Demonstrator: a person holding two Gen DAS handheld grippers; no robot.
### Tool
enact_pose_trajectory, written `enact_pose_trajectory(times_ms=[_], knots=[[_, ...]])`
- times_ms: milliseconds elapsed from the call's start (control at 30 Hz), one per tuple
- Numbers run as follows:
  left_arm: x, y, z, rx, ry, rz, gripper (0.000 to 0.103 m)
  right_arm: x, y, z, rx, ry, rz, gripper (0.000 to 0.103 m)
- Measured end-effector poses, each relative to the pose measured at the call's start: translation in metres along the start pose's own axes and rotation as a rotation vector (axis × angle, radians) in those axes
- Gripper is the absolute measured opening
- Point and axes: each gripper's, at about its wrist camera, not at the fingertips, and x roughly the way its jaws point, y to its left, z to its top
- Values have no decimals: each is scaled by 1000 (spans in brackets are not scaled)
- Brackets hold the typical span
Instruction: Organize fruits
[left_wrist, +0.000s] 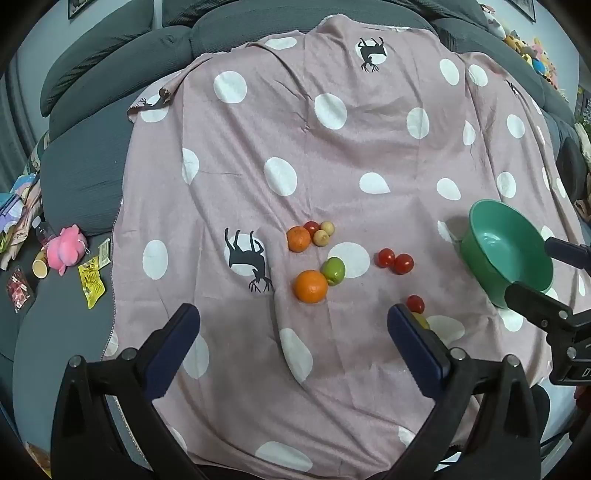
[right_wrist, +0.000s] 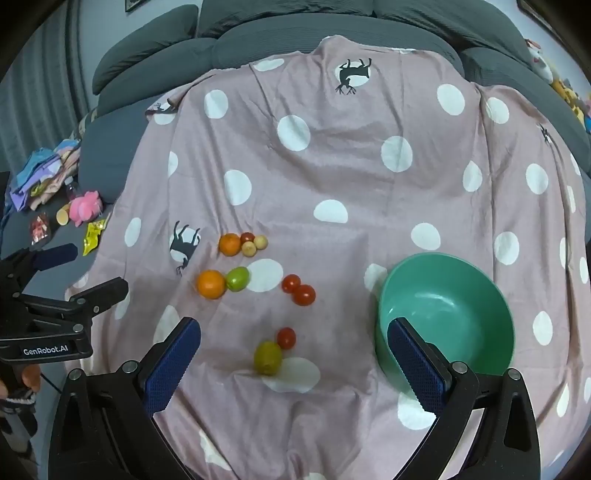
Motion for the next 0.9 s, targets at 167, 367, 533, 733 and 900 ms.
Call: enact_pose_trajectory(times_ms=[167,367,533,733,900], knots=[[0,-2,0,1,-2,-1,102,1,-1,0,2,-1,-5,102],[1,-4,-1,3,1,-5,102,4,2,-2,6,-1,0,102],[2,-4,-1,2,4,-11,102,9,9,-6,6,0,-2,102],[4,-4,-2,3,8,-13,102,9,4,-4,1,-1,-1,102],[4,-4,-2,6,10,-15,102,10,4,-4,-1,0,-3,102]])
